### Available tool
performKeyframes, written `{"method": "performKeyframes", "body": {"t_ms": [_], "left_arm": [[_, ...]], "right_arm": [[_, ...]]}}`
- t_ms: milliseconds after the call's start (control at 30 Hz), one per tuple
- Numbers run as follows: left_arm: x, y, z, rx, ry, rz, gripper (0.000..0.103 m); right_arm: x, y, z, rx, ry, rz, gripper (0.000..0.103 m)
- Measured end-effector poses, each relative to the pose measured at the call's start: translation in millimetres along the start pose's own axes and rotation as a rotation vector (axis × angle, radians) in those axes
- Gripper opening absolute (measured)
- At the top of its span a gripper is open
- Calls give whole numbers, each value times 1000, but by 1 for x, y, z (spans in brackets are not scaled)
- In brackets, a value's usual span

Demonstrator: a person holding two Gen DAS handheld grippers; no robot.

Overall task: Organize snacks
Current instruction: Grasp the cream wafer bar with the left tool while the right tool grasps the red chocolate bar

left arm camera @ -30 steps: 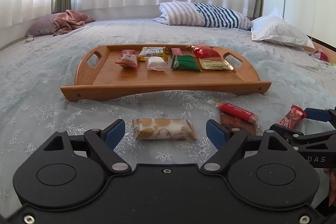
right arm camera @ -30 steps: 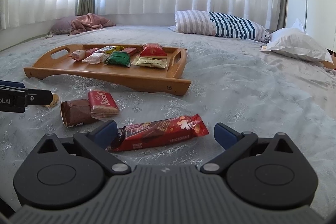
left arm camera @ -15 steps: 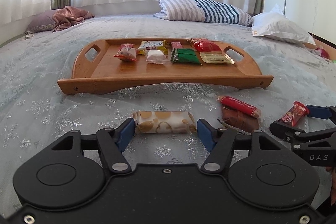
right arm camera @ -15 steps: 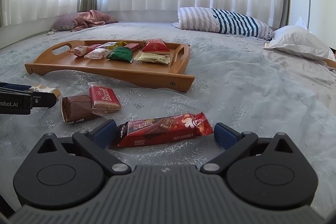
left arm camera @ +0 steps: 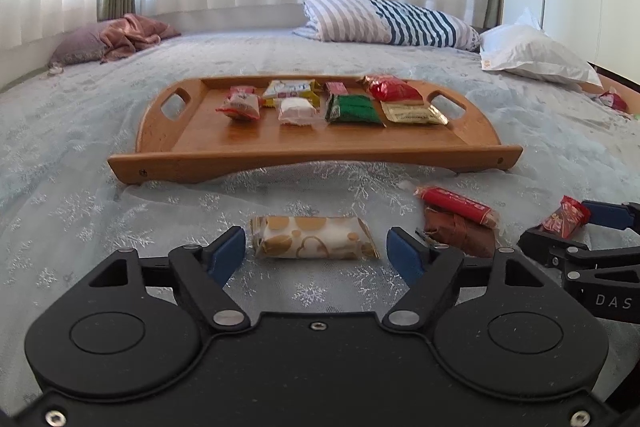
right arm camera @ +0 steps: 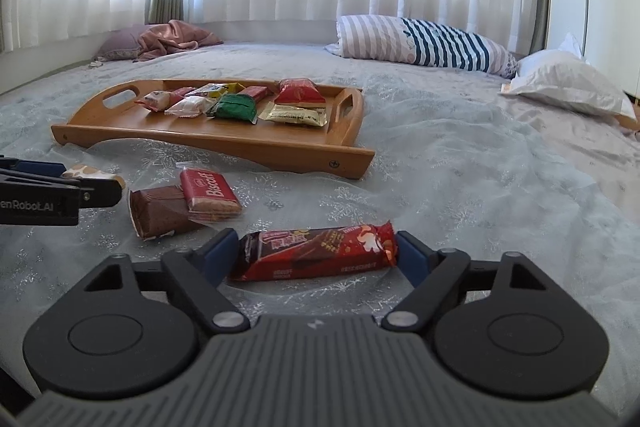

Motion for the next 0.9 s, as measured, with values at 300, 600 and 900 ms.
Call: {"method": "performKeyframes", "body": {"t_ms": [300, 600, 900], "left_arm": [[-2, 9, -3, 6, -8, 11, 51], [-24, 22, -35, 76, 8, -19, 51], [-59, 1, -74, 85, 21, -41, 51]], "right_arm": [[-6, 5, -10, 17, -35, 18, 70], [-1, 6, -45, 54, -98, 31, 70], [-5, -30, -82, 13, -208, -26, 70]]}}
Point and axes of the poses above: each gripper's, at about its wrist camera, not at the fingertips, and y roughly against the way its jaws point, x to its right, z to its underside, the point moved 8 cm from there along -y, roughly the way its jaws point, and after that the axes turned 9 degrees about -y, right-handed, at the moved point
